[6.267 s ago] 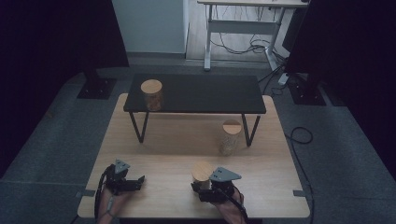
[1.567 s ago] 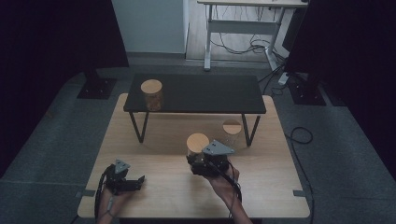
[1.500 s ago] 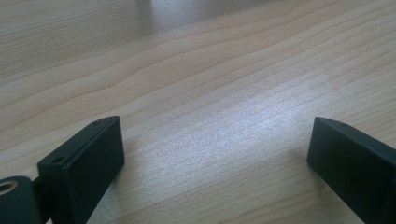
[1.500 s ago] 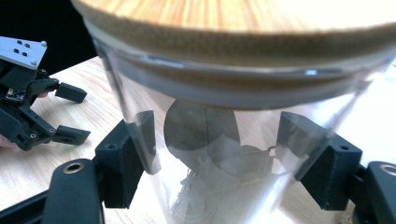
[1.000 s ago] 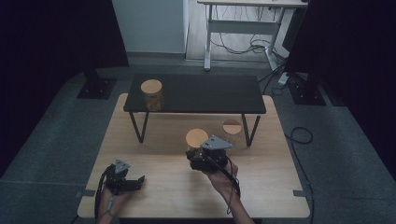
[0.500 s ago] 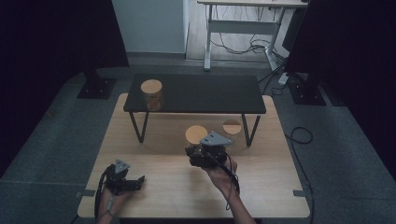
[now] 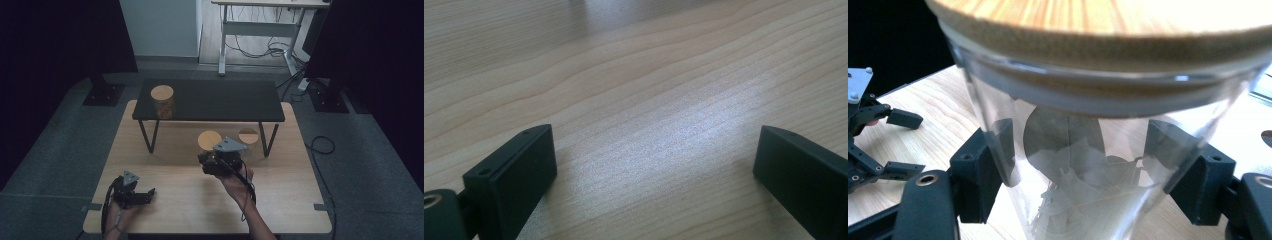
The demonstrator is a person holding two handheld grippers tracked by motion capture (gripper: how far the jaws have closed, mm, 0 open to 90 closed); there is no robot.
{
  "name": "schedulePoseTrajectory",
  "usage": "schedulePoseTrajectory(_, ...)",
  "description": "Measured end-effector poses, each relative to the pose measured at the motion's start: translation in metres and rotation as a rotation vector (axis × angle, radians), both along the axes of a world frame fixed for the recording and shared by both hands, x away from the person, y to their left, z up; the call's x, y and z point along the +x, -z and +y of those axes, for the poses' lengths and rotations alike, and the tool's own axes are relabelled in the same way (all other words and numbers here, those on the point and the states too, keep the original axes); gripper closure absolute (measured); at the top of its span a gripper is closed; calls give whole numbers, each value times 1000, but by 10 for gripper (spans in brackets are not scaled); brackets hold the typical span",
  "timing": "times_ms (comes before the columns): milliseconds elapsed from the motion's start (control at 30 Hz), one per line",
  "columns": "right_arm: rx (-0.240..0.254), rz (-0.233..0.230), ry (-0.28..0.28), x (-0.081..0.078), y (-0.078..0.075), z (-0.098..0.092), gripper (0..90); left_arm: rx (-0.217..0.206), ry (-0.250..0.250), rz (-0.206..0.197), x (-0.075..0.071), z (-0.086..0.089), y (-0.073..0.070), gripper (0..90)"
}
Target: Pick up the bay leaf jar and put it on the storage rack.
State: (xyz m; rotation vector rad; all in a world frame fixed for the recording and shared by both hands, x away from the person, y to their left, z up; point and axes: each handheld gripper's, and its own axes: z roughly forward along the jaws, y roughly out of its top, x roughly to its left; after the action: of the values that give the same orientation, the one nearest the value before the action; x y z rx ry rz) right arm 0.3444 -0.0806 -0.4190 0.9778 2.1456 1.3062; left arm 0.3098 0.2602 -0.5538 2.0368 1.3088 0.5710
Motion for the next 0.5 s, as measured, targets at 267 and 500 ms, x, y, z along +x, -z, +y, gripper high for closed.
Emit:
schedulePoseTrajectory(267, -2, -1, 4, 4, -3, 2, 252, 0, 0, 0, 0, 0, 0, 32)
schedulePoseTrajectory(500, -5, -3, 7, 9, -6, 2, 252, 0, 0, 0, 0, 0, 0, 32)
